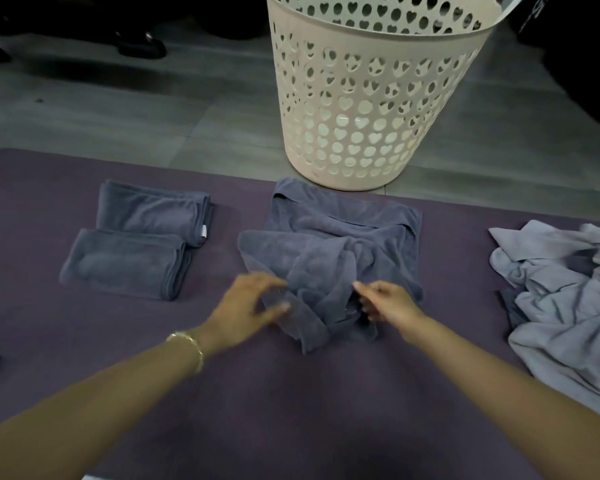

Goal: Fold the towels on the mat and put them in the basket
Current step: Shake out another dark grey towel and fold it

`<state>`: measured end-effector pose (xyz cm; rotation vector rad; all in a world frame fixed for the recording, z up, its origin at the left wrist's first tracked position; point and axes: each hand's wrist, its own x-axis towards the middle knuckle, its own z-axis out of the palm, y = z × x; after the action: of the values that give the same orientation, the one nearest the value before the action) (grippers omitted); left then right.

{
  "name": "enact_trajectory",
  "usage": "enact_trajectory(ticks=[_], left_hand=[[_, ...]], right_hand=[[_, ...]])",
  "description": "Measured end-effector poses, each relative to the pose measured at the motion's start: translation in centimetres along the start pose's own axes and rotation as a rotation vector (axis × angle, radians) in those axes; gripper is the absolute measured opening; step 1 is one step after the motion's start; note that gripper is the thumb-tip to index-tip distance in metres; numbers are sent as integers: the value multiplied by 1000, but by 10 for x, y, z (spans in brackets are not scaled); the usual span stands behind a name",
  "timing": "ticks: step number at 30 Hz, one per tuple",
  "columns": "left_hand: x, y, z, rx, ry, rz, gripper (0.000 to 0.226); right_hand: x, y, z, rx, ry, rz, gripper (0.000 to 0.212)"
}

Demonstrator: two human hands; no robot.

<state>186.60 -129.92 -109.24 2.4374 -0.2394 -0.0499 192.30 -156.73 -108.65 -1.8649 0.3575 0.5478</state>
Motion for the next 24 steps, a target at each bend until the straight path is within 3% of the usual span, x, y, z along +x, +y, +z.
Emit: enact_trajectory(ticks=[3,5,8,12,16,19,21,24], left_hand=[[-14,20,29,137,-340,170,79],[-10,23,42,217,-337,190,83],[-1,23,53,287,-258,168,63],[7,27,57,322,-246,200,40],[14,44,24,-243,-242,-9,44],[23,64,-30,-520,-264,-178,42],[28,70,-67,-554,-427,-299,61],[30,72,-97,-360,-643,-439,75]], right_hand=[[-2,41,-4,-245,64,66,50],[-7,52,-4,-229,41,143,44],[-14,53,1,-12,-29,230,39],[-18,52,11,83,14,64,19],[-28,23,-8,243,5,-100,20],[-56,-19,-47,422,-138,-123,26],[-80,-48,-70,459,-274,-143,34],[-85,-68,-84,342,-346,-158,44]])
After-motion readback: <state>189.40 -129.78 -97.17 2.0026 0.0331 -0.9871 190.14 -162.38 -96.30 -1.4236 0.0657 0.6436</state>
